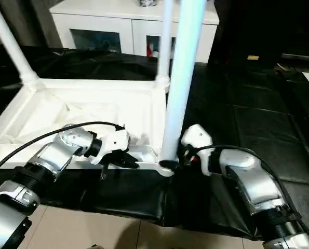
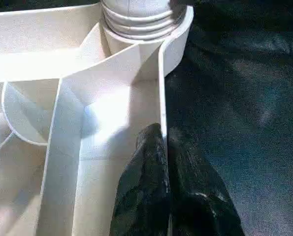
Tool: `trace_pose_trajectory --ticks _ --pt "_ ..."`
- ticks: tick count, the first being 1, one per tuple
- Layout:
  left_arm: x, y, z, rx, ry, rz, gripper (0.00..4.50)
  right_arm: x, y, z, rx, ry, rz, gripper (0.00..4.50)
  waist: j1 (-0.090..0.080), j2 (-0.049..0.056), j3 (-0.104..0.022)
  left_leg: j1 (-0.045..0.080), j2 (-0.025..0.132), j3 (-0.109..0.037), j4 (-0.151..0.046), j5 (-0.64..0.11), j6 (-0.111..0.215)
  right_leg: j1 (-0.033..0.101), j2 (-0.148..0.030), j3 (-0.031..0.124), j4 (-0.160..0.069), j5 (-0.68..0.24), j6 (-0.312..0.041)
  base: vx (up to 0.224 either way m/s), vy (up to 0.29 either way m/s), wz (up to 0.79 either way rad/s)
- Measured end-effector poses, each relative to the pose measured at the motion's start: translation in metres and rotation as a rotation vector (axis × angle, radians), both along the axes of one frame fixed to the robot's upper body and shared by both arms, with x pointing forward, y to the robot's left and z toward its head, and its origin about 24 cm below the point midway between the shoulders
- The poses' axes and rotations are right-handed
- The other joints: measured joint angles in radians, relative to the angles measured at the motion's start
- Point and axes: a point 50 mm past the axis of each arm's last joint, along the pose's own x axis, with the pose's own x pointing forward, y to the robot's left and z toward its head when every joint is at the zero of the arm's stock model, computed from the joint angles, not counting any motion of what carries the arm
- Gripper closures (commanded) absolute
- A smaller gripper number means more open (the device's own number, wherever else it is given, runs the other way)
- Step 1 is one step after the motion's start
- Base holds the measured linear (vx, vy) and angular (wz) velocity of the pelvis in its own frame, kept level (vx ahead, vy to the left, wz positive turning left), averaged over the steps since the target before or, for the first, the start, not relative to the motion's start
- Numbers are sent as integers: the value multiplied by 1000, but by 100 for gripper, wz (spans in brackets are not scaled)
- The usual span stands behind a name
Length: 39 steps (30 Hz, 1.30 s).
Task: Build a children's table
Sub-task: Rotate leg to tighten
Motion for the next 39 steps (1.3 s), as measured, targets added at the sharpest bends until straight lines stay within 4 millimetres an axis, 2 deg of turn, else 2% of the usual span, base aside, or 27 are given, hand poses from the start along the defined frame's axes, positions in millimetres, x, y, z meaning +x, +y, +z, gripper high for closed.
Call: trace_pose_trajectory --ticks 4,5,10,24,27,30,33,37,39 --pt "-1 1 1 3 7 -2 450 0 -1 -4 -19 1 10 139 -1 0 0 0 1 2 0 0 0 -1 1 2 0 0 0 0 0 0" --pt "-2 1 1 4 8 -1 450 0 0 -4 -23 -1 14 167 -1 0 0 0 1 2 0 0 0 -1 1 2 0 0 1 0 0 0" --pt "-3 1 1 4 12 3 450 0 -1 -3 -33 -8 29 192 -1 0 0 1 1 5 0 0 0 -2 1 5 0 -1 1 0 0 0" --pt "-2 1 0 8 4 28 450 3 -1 -5 -34 -15 29 194 -1 -1 -1 2 1 6 1 0 1 -1 2 7 1 -1 1 0 0 0" --pt "4 0 -2 9 -31 99 450 11 3 -10 -8 -25 -72 194 -8 -3 -2 5 0 7 2 0 0 0 2 9 3 0 1 0 0 0" --pt "15 -8 -5 -1 -66 227 450 25 10 -18 42 -31 -295 195 -21 -4 -2 8 -1 7 3 0 0 1 2 12 4 -3 6 0 0 0" --pt "18 -16 -7 -17 -70 285 450 32 13 -21 53 -40 -410 196 -32 -5 -2 9 -3 6 3 0 0 1 1 12 2 -4 6 0 0 0" --pt "26 -25 -8 -28 -91 390 450 45 27 -27 92 -48 -632 196 -49 -8 -1 9 -4 5 3 0 0 0 2 12 1 -3 6 0 0 0" --pt "31 -31 -8 -32 -111 456 450 54 41 -29 113 -59 -796 196 -58 -9 -1 9 -4 5 3 0 0 -1 2 12 0 -3 6 0 0 0"
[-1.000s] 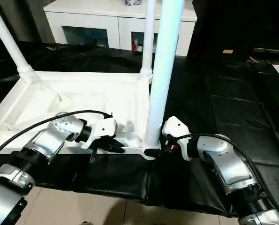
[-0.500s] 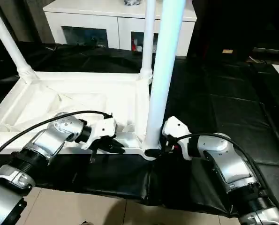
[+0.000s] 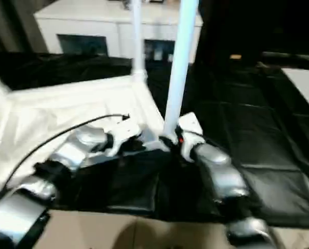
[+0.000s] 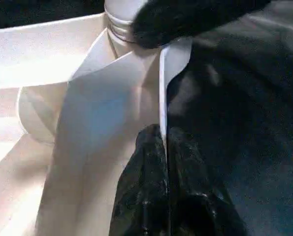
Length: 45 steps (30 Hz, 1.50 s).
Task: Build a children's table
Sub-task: Rotate leg to tighten
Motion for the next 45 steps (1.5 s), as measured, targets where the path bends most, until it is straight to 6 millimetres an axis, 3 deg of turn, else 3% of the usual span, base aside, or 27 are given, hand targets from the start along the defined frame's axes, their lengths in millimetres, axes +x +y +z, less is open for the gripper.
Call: trace_pose_trajectory --ticks 4,10,11,13,17,21,28,30,36,45 --pt "3 -6 0 -13 -14 52 450 6 19 -3 20 -31 -198 196 -13 0 0 -1 -1 -2 0 0 0 0 0 0 -1 1 -1 0 0 0" --pt "5 -5 1 -21 -24 63 450 9 30 -4 16 -95 -235 196 -15 -1 -1 -1 -2 -2 -2 0 0 0 0 1 -1 5 -8 0 0 0" --pt "5 -4 1 -22 -26 60 450 9 29 -4 23 -106 -227 140 -14 -1 -1 -1 -2 -2 -2 0 0 0 0 1 -1 6 -8 0 0 0" --pt "5 -4 2 -26 -28 50 450 7 26 -3 36 -115 -216 126 -12 -1 -1 -2 -2 -2 -3 0 0 -1 0 0 -1 6 -7 0 0 0" --pt "6 -2 5 -32 -43 37 450 1 16 0 51 -132 -183 84 -7 -1 0 -11 -2 -2 -3 0 1 -9 0 0 0 6 -7 0 0 0" --pt "6 9 8 -22 -47 11 450 -4 -8 21 1 -178 8 73 -2 -1 1 -14 0 -1 -3 3 9 -13 1 0 1 6 -7 0 0 0" --pt "-5 31 9 -18 -7 -125 450 -51 -44 22 -102 -19 525 73 17 0 1 -13 2 1 -3 2 9 -13 2 0 1 6 -6 0 0 0" --pt "-10 33 7 -23 15 -177 450 -61 -56 21 -117 45 605 73 25 0 1 -11 2 1 -3 2 9 -11 1 1 0 6 -6 0 0 0" --pt "-15 27 6 -17 28 -239 450 -68 -77 25 -143 103 615 73 48 -1 2 -10 2 3 -2 -1 3 -8 1 2 1 6 -6 0 0 0" --pt "-17 22 6 -28 31 -263 450 -77 -103 23 -88 126 469 73 58 0 1 -11 1 3 -1 -1 4 -7 0 2 0 5 -5 0 0 0"
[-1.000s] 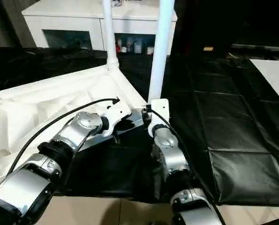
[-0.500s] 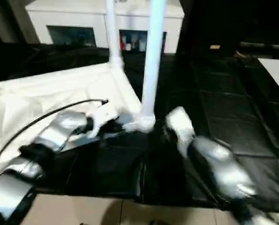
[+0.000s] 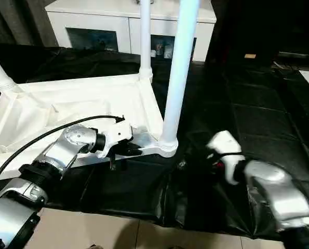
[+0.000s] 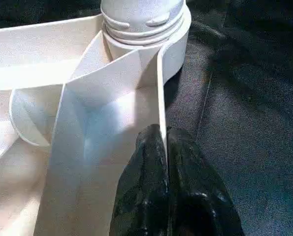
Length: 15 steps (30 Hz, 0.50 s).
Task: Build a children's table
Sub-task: Rotate leg to tighten
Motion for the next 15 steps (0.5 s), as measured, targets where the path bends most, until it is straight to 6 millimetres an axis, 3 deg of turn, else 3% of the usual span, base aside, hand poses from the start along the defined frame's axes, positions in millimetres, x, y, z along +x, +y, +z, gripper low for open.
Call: trace_pose_trajectory --ticks 5,8,12,15 --pt "0 -5 0 -12 -14 -5 450 -8 2 -3 10 13 13 73 6 3 0 0 0 0 0 0 0 0 0 0 0 0 1 0 0 0" --pt "0 -13 0 -43 -13 17 406 -8 10 -1 33 0 26 67 9 7 2 -1 0 0 1 0 1 0 -1 0 0 0 1 0 0 0" --pt "-6 -27 26 -261 -30 31 372 -9 21 1 65 -13 33 67 7 8 1 0 0 0 1 0 1 1 0 0 0 -1 1 0 0 0" --pt "-19 -26 36 -368 -35 51 346 -10 32 3 106 -32 43 67 -7 12 -1 1 1 0 0 0 2 1 0 0 1 -1 1 0 0 0"
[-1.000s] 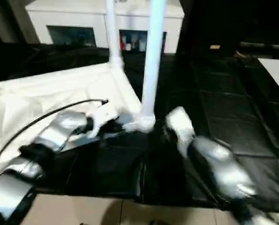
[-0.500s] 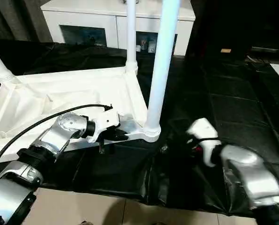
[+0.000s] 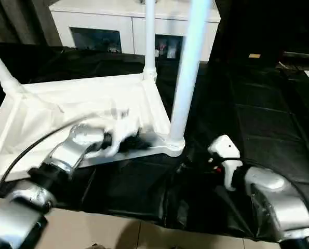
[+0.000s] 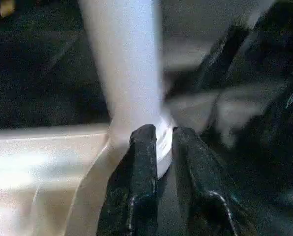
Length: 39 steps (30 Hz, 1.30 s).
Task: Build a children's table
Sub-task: Rotate leg to tighten, then rotate table base
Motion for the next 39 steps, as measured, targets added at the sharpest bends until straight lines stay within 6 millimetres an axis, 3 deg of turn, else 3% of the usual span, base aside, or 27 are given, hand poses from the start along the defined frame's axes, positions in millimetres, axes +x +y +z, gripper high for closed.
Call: trace_pose_trajectory --ticks 5,11,18,24,29,34,39 --pt "-21 33 -11 -18 46 170 304 1 13 0 33 -17 -13 67 -19 -1 0 1 1 -2 -1 0 -1 1 2 -1 3 -4 7 0 0 0" --pt "-36 60 -14 75 50 269 264 1 19 0 39 -21 -7 67 -10 -2 1 2 1 -1 -1 0 -1 2 1 0 2 -5 8 0 0 0" --pt "-53 80 -12 94 15 399 200 0 25 1 42 -19 32 67 -14 -1 1 2 1 -2 -1 0 -1 3 1 0 -2 -4 8 0 0 0" --pt "-69 109 -11 -49 -125 757 144 0 41 2 78 -45 30 67 -15 1 -1 1 1 -3 -1 0 -1 3 2 0 -2 -5 10 0 0 0" --pt "-104 127 -30 -136 -176 1039 94 -4 65 3 158 -39 73 67 -15 -4 -2 1 2 -5 -2 0 -1 3 3 -1 -2 -8 17 0 0 0" --pt "-107 136 -26 -143 -264 1175 57 -3 97 10 232 -54 151 67 -10 -4 -3 1 2 -5 -2 0 -2 5 4 1 -3 -8 17 0 0 0" --pt "-117 144 -41 -112 -258 1315 15 11 124 20 267 -118 121 67 -21 -6 -4 1 2 -6 -2 0 -2 5 4 1 -3 -9 17 0 0 0"
